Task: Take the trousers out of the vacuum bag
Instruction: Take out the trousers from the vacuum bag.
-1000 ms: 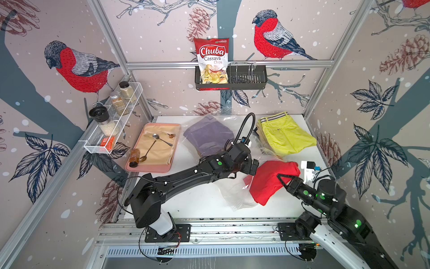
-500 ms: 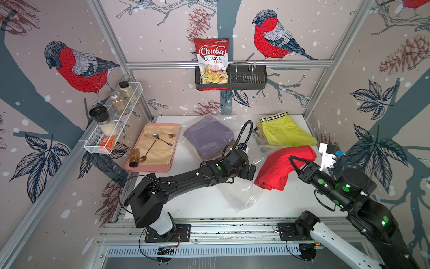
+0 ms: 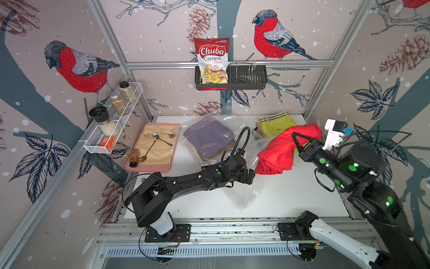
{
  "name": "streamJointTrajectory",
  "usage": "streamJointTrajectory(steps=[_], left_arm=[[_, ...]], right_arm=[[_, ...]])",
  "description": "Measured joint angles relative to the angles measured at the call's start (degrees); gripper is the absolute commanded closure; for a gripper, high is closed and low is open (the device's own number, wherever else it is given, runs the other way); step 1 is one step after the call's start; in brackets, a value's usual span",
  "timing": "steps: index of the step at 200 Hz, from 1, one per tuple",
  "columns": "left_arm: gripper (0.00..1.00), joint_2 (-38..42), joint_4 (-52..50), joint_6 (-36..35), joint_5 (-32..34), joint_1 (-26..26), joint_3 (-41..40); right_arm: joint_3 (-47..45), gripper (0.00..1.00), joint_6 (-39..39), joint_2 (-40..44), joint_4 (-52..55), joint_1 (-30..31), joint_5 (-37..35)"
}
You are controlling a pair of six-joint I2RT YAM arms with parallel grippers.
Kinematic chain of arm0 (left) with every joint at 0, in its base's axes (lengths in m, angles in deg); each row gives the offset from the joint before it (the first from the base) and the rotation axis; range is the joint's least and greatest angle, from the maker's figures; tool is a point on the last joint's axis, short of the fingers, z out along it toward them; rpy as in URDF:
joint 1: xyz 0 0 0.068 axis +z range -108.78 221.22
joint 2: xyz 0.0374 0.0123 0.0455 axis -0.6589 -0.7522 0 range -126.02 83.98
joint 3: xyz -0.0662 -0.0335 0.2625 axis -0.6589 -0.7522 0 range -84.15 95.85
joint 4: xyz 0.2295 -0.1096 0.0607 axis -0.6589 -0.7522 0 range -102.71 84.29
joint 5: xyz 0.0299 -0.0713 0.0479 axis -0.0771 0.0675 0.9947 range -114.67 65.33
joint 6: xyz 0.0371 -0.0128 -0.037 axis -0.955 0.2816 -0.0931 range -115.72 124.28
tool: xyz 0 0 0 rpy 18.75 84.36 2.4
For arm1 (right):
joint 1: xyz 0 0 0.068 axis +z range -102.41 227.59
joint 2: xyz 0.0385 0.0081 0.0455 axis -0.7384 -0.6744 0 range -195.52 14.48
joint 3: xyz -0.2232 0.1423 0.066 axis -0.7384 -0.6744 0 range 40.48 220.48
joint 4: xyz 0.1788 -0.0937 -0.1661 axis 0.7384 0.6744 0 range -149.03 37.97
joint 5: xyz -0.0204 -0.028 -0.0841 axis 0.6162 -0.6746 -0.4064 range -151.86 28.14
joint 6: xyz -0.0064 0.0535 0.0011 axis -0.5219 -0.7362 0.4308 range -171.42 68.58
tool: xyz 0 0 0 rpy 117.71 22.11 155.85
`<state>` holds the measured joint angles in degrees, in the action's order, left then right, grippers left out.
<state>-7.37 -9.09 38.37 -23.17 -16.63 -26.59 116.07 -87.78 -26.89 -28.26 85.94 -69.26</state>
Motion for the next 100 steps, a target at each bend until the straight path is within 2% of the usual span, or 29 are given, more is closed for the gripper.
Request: streamJointTrajectory(steps=[100], left_arm=[[0.04, -1.0, 0.1, 0.0, -1.4, 0.0, 0.0]], right_arm=[[6.3, 1.0, 3.1, -3.9, -4.0, 0.0, -1.3]])
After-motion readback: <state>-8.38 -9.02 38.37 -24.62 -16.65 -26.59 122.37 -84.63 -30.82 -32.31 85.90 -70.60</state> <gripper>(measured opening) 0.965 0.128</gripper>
